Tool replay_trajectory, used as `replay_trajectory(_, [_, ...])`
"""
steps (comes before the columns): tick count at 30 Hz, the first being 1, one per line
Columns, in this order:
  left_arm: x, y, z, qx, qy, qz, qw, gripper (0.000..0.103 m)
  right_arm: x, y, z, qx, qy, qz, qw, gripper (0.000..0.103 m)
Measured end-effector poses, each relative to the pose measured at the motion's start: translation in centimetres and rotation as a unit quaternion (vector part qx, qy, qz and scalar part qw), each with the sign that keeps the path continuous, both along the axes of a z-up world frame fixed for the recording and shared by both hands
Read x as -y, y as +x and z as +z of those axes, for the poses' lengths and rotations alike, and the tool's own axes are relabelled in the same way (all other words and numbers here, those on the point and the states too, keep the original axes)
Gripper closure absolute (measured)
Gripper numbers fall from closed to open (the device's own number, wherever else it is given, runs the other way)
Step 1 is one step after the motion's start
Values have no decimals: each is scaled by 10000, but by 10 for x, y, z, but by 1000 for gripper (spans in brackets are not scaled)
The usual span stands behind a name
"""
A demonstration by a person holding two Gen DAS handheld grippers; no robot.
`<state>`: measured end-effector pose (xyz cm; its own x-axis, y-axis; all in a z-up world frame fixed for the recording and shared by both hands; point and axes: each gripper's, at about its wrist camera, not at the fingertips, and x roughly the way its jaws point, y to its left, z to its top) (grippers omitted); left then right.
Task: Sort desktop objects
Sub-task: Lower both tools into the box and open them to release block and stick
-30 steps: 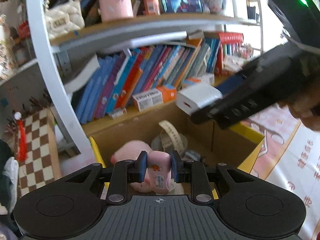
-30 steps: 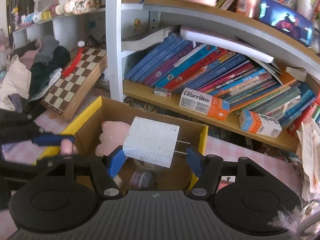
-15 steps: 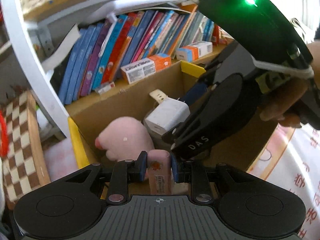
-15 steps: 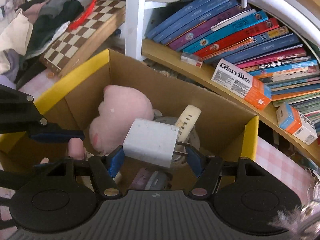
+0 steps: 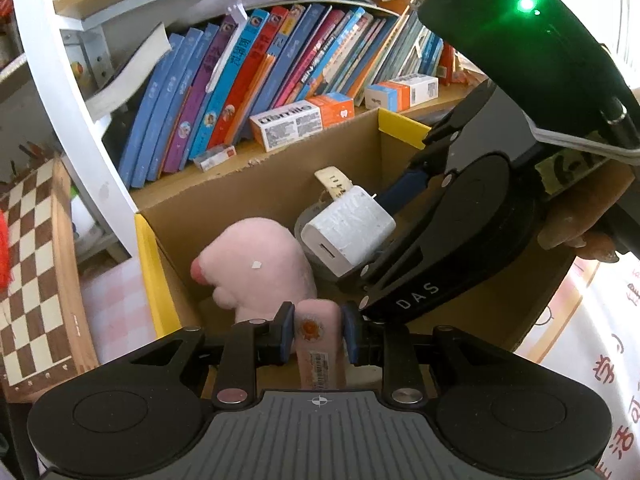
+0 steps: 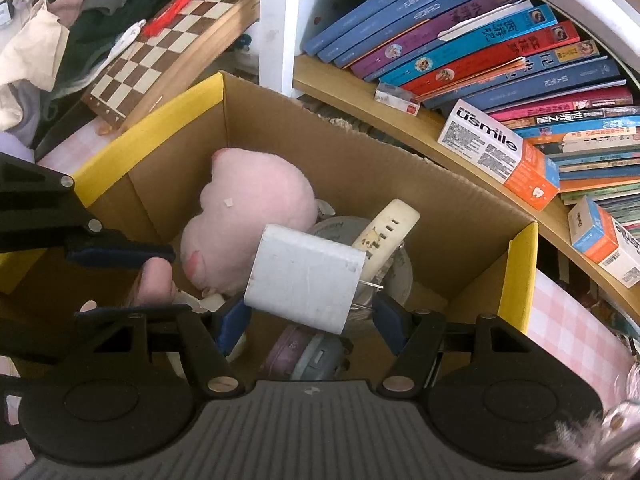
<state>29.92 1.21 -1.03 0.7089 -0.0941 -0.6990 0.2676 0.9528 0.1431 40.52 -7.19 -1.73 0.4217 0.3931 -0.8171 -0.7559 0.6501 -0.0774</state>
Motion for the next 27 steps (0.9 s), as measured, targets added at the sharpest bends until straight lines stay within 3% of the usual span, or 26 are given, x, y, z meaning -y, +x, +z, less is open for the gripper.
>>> replay_trajectory(2, [0,-2,2,52,40,9,10000,74,2,0,2,-24,84,-51,9999,37])
replay_trajectory(7, [-1,-9,9,218,99,80,9997,54,8,-7,14,164,298,-308,9989,26])
replay_trajectory(12, [-2,-19,22,452,26,141,9989,47,25,-17,31,140,680,-562,9960,26])
replay_trajectory(27, [1,-63,60,1137,-124,432,9925,31,64,-70,71,406,1209,-925,9875,26])
